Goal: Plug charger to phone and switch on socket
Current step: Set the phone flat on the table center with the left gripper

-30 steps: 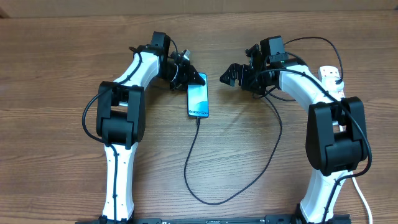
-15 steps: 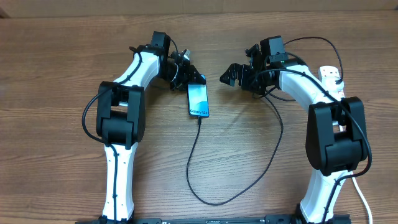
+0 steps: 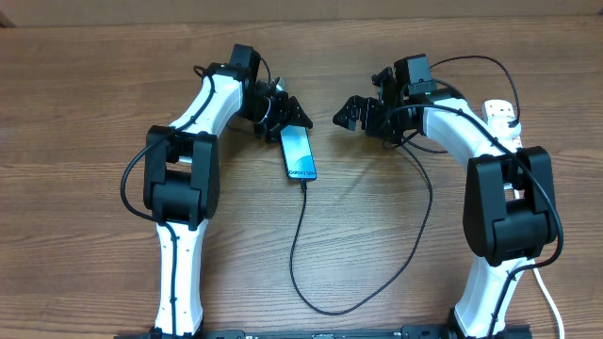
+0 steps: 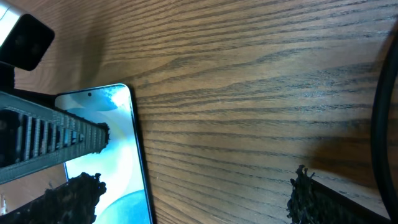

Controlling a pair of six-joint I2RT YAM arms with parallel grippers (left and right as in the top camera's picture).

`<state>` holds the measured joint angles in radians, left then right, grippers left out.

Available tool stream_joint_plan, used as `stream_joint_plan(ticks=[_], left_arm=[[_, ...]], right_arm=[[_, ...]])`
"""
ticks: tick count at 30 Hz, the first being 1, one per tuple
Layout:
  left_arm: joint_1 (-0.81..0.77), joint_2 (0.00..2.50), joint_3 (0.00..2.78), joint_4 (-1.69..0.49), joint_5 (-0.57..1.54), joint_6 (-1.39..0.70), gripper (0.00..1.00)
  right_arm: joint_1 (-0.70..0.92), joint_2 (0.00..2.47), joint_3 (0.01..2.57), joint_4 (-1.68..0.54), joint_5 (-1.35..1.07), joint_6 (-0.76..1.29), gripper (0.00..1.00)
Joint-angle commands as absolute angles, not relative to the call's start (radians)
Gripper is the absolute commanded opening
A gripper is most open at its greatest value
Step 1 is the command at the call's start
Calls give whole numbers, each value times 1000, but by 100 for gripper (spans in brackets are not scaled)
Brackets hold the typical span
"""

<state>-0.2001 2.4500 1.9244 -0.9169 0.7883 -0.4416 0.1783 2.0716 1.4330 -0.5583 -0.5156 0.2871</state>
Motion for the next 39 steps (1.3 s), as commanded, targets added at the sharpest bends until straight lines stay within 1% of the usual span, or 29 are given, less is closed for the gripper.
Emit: stream_joint_plan(ticks=[1, 10, 19, 21, 23, 39], left_arm=[[-197, 2499, 1892, -939, 590, -465, 63], [-197, 2499, 1892, -973, 515, -499, 65], [-197, 2499, 1892, -990, 503, -499, 65], [-197, 2499, 1892, -995, 491, -500, 66], [-197, 2499, 1892, -1003, 480, -501, 68], [-197, 2499, 1892, -1047, 463, -501, 70]], right_arm=[[181, 2069, 1439, -554, -505, 279, 100], [181, 2069, 1439, -556, -505, 279, 100], [181, 2069, 1439, -556, -505, 279, 100], [181, 2069, 1439, -556, -505, 279, 100], [181, 2069, 1439, -556, -505, 279, 100], [181, 2069, 1439, -559, -505, 279, 100]])
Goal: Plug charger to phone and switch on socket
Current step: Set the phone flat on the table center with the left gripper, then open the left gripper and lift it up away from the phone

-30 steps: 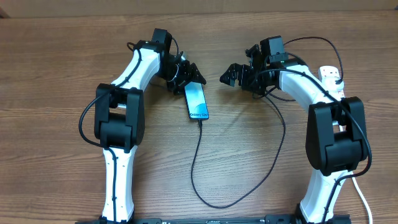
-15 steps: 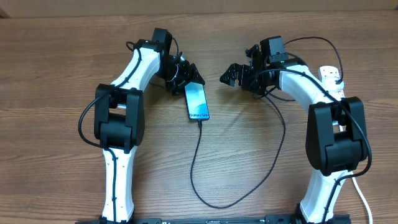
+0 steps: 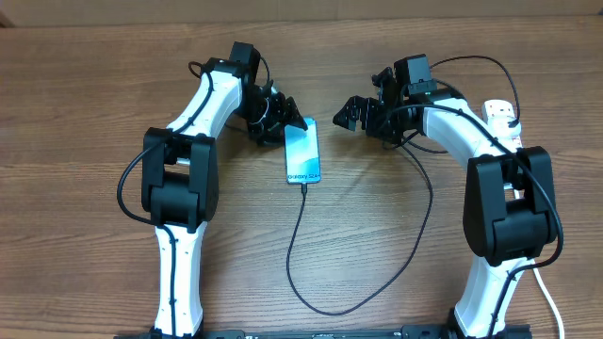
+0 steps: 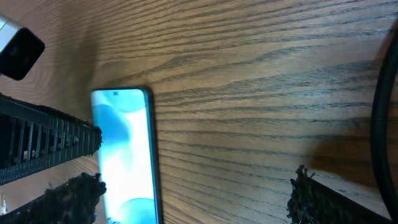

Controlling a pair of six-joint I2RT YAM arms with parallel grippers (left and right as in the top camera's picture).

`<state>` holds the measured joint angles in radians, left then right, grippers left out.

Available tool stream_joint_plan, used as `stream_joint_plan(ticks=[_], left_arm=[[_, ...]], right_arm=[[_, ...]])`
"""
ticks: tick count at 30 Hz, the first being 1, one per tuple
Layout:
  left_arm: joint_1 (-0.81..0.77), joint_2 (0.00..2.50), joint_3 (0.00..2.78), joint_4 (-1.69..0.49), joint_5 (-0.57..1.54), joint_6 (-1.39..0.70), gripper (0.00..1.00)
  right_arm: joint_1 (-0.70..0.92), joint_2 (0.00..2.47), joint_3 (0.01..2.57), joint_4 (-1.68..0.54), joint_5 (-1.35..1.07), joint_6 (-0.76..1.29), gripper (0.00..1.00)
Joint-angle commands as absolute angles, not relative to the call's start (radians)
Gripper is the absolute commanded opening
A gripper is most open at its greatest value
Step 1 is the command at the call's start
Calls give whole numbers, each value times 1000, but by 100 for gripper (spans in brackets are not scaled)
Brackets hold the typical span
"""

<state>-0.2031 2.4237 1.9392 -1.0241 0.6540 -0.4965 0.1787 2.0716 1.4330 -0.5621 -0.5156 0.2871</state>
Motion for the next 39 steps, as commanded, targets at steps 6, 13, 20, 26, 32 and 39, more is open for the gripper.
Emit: stream_joint_plan(ticks=[6, 13, 20, 26, 32, 39], left_arm=[[-197, 2498, 1892, -1048, 460, -501, 68], [-190, 2449, 1929, -1095, 369, -451, 60], [-202, 2217, 1991, -1227, 89, -444, 55], [-272, 1942, 2000, -1347, 21, -352, 69], [-328, 1793, 2000, -1353, -10, -355, 100], [-328, 1792, 2000, -1353, -4, -355, 100]], right_arm=[[181, 2069, 1439, -560, -505, 279, 100], [181, 2069, 1439, -566, -505, 279, 100], [181, 2069, 1439, -563, -505, 279, 100], [181, 2069, 1439, -555, -505, 279, 100], [181, 2069, 1439, -555, -505, 279, 100], [181, 2069, 1439, -560, -506, 279, 100]])
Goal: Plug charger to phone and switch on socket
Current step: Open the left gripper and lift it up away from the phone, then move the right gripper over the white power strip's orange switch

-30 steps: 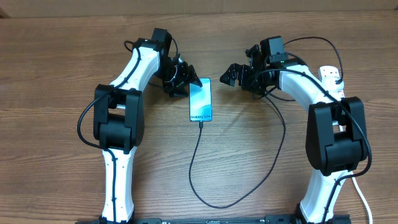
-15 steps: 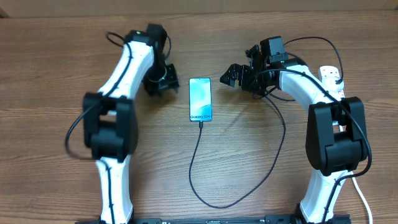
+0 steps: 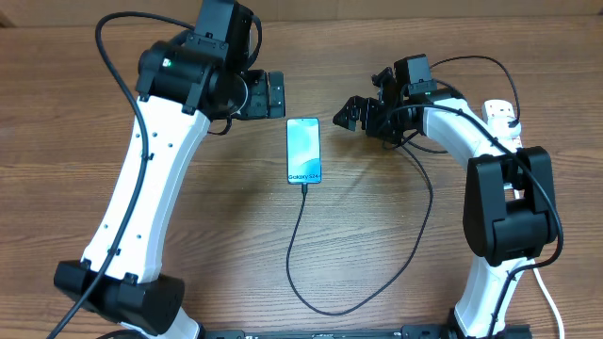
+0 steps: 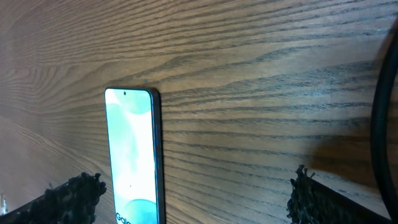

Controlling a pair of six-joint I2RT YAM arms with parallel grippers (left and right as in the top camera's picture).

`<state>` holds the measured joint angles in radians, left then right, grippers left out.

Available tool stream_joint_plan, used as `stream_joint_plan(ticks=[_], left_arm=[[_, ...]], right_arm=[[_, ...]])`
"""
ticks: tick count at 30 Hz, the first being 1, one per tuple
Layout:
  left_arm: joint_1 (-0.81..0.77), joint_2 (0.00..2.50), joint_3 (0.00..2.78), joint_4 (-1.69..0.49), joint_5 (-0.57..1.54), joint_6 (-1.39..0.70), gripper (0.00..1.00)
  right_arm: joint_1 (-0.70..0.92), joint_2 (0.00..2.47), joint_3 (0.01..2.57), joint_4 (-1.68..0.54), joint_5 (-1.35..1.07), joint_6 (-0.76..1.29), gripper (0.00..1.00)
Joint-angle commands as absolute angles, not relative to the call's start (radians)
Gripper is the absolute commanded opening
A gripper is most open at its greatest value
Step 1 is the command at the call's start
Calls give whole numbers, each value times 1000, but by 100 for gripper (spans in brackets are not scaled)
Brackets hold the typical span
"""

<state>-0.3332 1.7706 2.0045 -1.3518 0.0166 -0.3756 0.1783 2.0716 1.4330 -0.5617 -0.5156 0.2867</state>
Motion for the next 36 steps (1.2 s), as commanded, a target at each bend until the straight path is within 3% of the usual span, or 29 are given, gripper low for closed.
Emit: stream_joint_plan(ticks=[1, 7, 13, 21, 27, 32, 36], left_arm=[[-328, 1793, 2000, -1353, -4, -355, 100], [-328, 1794, 2000, -1353, -4, -355, 100], [-328, 1794, 2000, -1353, -4, -355, 100], [-328, 1794, 2000, -1353, -4, -355, 100], [-328, 1794, 2000, -1353, -4, -355, 100], [-328, 1794, 2000, -1353, -4, -355, 100], [-328, 1794, 2000, -1353, -4, -355, 100]], right_arm=[[181, 2069, 1439, -570, -506, 279, 100], [173, 2051, 1500, -656, -552, 277, 100], [167, 1927, 1768, -934, -536, 207, 100], [102, 1816, 2084, -1102, 29, 237, 100], [-56, 1787, 2170, -1132, 324, 288, 100], [-263, 1790, 2167, -1139, 273, 287, 100], [-448, 1800, 2166, -1139, 90, 273, 100]])
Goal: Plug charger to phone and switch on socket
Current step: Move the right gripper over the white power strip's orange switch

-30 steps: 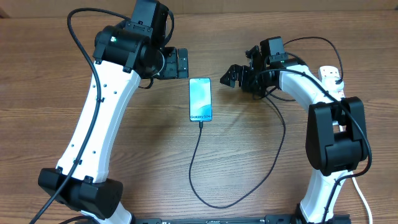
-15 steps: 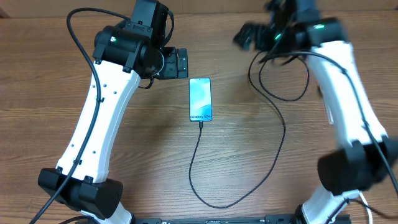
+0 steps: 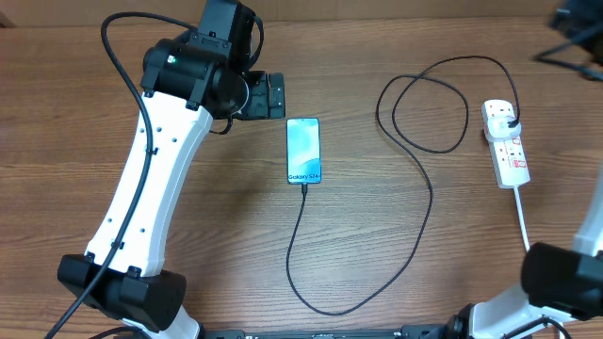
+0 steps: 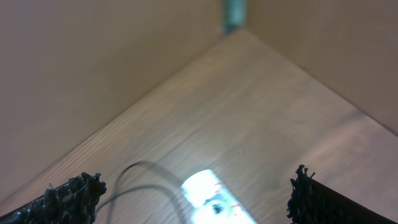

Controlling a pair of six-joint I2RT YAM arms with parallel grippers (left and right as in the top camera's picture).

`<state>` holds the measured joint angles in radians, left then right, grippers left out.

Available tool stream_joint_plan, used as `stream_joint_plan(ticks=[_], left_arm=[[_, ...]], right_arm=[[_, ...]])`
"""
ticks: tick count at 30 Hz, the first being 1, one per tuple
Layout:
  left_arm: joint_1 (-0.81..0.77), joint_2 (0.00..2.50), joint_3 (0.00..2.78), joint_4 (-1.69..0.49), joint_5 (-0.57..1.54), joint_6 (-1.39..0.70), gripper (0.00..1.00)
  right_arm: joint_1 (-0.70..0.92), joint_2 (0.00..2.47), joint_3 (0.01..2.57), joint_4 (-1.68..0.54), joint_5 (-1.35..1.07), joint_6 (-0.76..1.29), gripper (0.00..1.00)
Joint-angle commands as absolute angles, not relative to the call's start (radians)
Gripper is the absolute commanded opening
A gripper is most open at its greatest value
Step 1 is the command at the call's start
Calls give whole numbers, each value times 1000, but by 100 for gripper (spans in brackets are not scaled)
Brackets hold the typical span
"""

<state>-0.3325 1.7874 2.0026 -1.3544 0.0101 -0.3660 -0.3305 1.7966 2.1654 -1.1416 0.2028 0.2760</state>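
The phone (image 3: 303, 151) lies face up mid-table with its screen lit. A black charger cable (image 3: 429, 193) is plugged into its lower end, loops across the table and ends at the white socket strip (image 3: 505, 143) on the right. My left gripper (image 3: 269, 95) hangs raised, just up-left of the phone, open and empty. Only a blurred dark piece of my right arm (image 3: 577, 26) shows at the top right corner. In the right wrist view, my right gripper (image 4: 193, 194) is open high over the blurred socket strip (image 4: 208, 198) and cable (image 4: 140, 177).
Cardboard-brown walls (image 4: 93, 62) close in the table's far corner behind the strip. The strip's white lead (image 3: 524, 221) runs down toward the right arm base (image 3: 565, 282). The left arm (image 3: 141, 188) spans the table's left side.
My right arm has left its place just right of the phone and is now up at the far right, its camera looking at the socket strip. The left arm and phone are unchanged.
First my left gripper was at the top of the phone, which lay tilted, with the right gripper open beside it. Then the phone lay straight. Later the left arm was raised clear of it. Now the right gripper hangs above the socket strip.
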Motion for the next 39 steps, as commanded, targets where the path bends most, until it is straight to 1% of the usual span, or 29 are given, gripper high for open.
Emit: stream_joint_plan(ticks=[1, 3, 8, 14, 17, 22, 27, 33, 39], left_arm=[[-328, 1794, 2000, -1353, -4, -355, 100], [-328, 1794, 2000, -1353, -4, -355, 100], [-328, 1794, 2000, -1353, -4, -355, 100], [-328, 1794, 2000, -1353, -4, -355, 100], [-328, 1794, 2000, -1353, -4, -355, 100], [-328, 1794, 2000, -1353, -4, -355, 100], [-328, 1794, 2000, -1353, -4, -355, 100], [-328, 1794, 2000, -1353, -4, -355, 100], [-328, 1794, 2000, -1353, -4, -355, 100]], right_arm=[[-480, 1805, 2165, -1139, 43, 254, 100], [-567, 1824, 2161, -1139, -95, 183, 100], [-680, 1881, 2099, -1139, -328, 55, 100], [-720, 1981, 1946, -1126, -741, -223, 100], [-713, 2031, 1888, -1114, -849, -297, 100], [-680, 2089, 1796, -1045, -854, -297, 100], [-661, 2095, 1721, -970, -850, -297, 100], [-654, 2096, 1713, -965, -721, -284, 100], [-654, 2097, 1705, -962, -707, -285, 100]])
